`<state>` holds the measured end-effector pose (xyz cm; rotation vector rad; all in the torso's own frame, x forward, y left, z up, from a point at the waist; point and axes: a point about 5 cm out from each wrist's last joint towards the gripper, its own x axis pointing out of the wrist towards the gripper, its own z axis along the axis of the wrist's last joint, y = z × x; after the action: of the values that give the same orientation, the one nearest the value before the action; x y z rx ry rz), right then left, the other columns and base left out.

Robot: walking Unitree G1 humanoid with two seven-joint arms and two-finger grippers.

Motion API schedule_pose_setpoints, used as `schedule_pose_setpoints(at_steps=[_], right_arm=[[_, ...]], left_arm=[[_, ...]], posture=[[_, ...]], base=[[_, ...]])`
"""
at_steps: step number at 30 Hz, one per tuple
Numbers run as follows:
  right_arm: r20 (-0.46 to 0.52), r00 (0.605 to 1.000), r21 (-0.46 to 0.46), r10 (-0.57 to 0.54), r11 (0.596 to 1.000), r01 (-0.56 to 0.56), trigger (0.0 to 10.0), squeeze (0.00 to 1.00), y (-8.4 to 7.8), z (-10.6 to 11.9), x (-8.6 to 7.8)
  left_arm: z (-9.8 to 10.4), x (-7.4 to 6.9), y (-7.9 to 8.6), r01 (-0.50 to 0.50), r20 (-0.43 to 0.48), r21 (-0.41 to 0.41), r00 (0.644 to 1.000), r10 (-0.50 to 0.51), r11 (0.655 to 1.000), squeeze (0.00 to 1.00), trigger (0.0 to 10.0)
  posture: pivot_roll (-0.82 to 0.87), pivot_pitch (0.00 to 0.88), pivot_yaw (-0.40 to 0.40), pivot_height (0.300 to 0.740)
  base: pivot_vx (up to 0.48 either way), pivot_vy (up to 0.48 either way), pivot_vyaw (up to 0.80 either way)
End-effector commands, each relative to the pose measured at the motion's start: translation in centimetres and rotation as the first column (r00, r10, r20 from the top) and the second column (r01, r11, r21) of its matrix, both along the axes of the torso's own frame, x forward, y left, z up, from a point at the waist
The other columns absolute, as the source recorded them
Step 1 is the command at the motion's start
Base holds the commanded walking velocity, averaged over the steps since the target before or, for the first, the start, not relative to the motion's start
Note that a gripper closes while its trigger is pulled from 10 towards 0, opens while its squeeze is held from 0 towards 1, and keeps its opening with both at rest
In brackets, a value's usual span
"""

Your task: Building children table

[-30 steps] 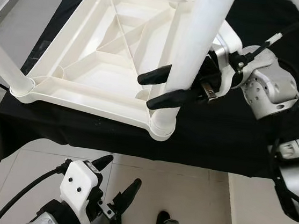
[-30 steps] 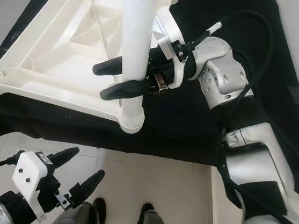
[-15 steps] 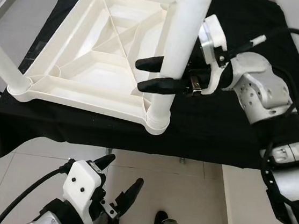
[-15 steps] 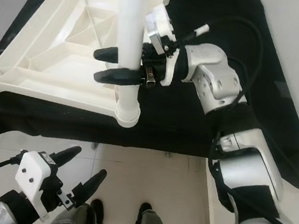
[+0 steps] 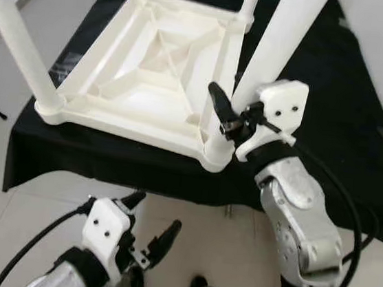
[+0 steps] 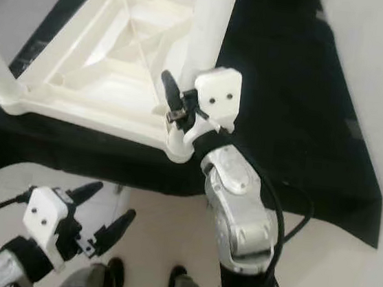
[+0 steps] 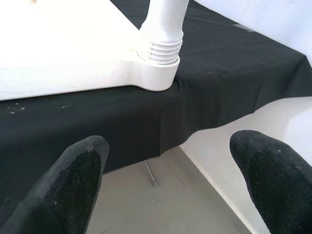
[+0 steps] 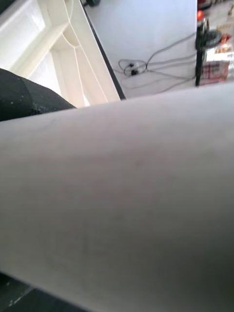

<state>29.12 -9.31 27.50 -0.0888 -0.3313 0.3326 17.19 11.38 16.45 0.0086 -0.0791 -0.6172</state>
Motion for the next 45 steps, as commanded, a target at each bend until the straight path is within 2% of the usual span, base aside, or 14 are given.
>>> schedule_pose_setpoints(at_steps=[1, 7, 11, 20, 24, 29, 31, 33, 35, 36, 40, 42, 43, 45], right_arm=[[-0.268, 0.962, -0.062, -0.058, 0.997, 0.043, 10.0, 0.0, -0.4, -5.2, 1.5], [-0.292, 0.955, -0.057, -0.057, 0.997, 0.042, 10.0, 0.0, -0.8, -4.7, 2.5], [-0.3, 0.949, -0.037, -0.091, 0.996, 0.084, 10.0, 0.0, -0.7, -4.3, 2.4], [-0.31, 0.945, -0.011, -0.105, 0.994, 0.107, 10.0, 0.0, -1.7, -2.5, 5.6], [-0.306, 0.943, -0.011, -0.128, 0.991, 0.131, 10.0, 0.0, -2.3, -2.2, 6.4], [-0.308, 0.942, -0.017, -0.136, 0.99, 0.138, 10.0, 0.0, -2.4, -2.2, 6.4], [-0.313, 0.943, -0.023, -0.116, 0.993, 0.115, 10.0, 0.0, -2.2, -2.7, 6.1], [-0.313, 0.943, -0.023, -0.116, 0.993, 0.115, 10.0, 0.0, -2.2, -2.7, 6.1], [-0.313, 0.944, -0.022, -0.103, 0.995, 0.102, 10.0, 0.0, -2.1, -2.9, 6.1], [-0.313, 0.944, -0.022, -0.103, 0.995, 0.102, 10.0, 0.0, -2.1, -2.9, 6.1], [-0.302, 0.95, -0.014, -0.083, 0.997, 0.082, 10.0, 0.0, -1.7, -3.0, 6.0], [-0.293, 0.954, 0.001, -0.055, 0.998, 0.057, 10.0, 0.0, -1.6, -2.8, 5.9], [-0.282, 0.959, 0.016, -0.03, 0.999, 0.035, 10.0, 1.0, -1.4, -2.6, 5.9], [-0.274, 0.962, 0.026, -0.013, 0.999, 0.021, 10.0, 1.0, -1.4, -2.5, 5.9]], left_arm=[[-0.5, 0.0, 0.0, -0.005, -0.012, 0.012, 1.0, 0.005, 1.0, 0.0, 10.0], [-0.6, 0.2, 0.1, -0.009, -0.008, 0.015, 1.0, 0.009, 1.0, 0.0, 10.0], [-0.7, 0.4, 0.1, -0.008, -0.006, 0.015, 1.0, 0.008, 1.0, 0.0, 10.0], [-0.9, 0.8, 0.1, -0.003, -0.006, 0.013, 1.0, 0.003, 1.0, 0.0, 10.0], [-0.9, 0.8, 0.1, -0.001, -0.006, 0.014, 1.0, 0.001, 1.0, 0.0, 10.0], [-0.9, 0.7, 0.2, -0.004, -0.001, 0.019, 1.0, 0.004, 1.0, 0.0, 10.0], [-0.4, 1.1, 0.4, -0.014, 0.02, 0.062, 1.0, 0.013, 0.998, 0.0, 10.0], [-0.4, 1.1, 0.4, -0.014, 0.02, 0.062, 1.0, 0.013, 0.998, 0.0, 10.0], [1.3, 3.1, 1.2, -0.091, 0.111, 0.09, 0.99, 0.081, 0.992, 0.0, 10.0], [1.3, 3.1, 1.2, -0.091, 0.111, 0.09, 0.99, 0.081, 0.992, 0.0, 10.0], [2.8, 4.9, 1.8, -0.143, 0.167, 0.067, 0.977, 0.13, 0.987, 0.0, 10.0], [2.5, 4.9, 1.8, -0.144, 0.159, 0.067, 0.978, 0.132, 0.987, 0.0, 10.0], [2.1, 4.8, 1.8, -0.148, 0.138, 0.06, 0.981, 0.139, 0.987, 0.0, 10.0], [1.7, 4.8, 1.8, -0.152, 0.123, 0.055, 0.982, 0.144, 0.987, 0.0, 10.0]], posture=[[0.03, 0.289, -0.051, 0.74], [0.03, 0.28, -0.047, 0.74], [0.03, 0.275, -0.042, 0.74], [0.02, 0.264, -0.034, 0.74], [0.03, 0.261, -0.037, 0.74], [0.04, 0.259, -0.037, 0.74], [0.04, 0.258, -0.036, 0.74], [0.04, 0.258, -0.036, 0.74], [0.05, 0.255, -0.038, 0.74], [0.05, 0.255, -0.038, 0.74], [0.05, 0.246, -0.038, 0.74], [0.05, 0.246, -0.038, 0.74], [0.05, 0.242, -0.038, 0.74], [0.05, 0.242, -0.038, 0.74]], base=[[0.0, 0.0, 0.0], [0.0, 0.0, 0.0], [0.0, 0.0, 0.0], [0.0, 0.0, 0.0], [0.0, 0.0, 0.0], [0.0, 0.0, 0.0], [0.0, 0.0, 0.0], [0.0, 0.0, 0.0], [0.0, 0.0, 0.0], [0.0, 0.0, 0.0], [0.0, 0.0, 0.0], [0.0, 0.0, 0.0], [0.0, 0.0, 0.0], [0.0, 0.0, 0.0]])
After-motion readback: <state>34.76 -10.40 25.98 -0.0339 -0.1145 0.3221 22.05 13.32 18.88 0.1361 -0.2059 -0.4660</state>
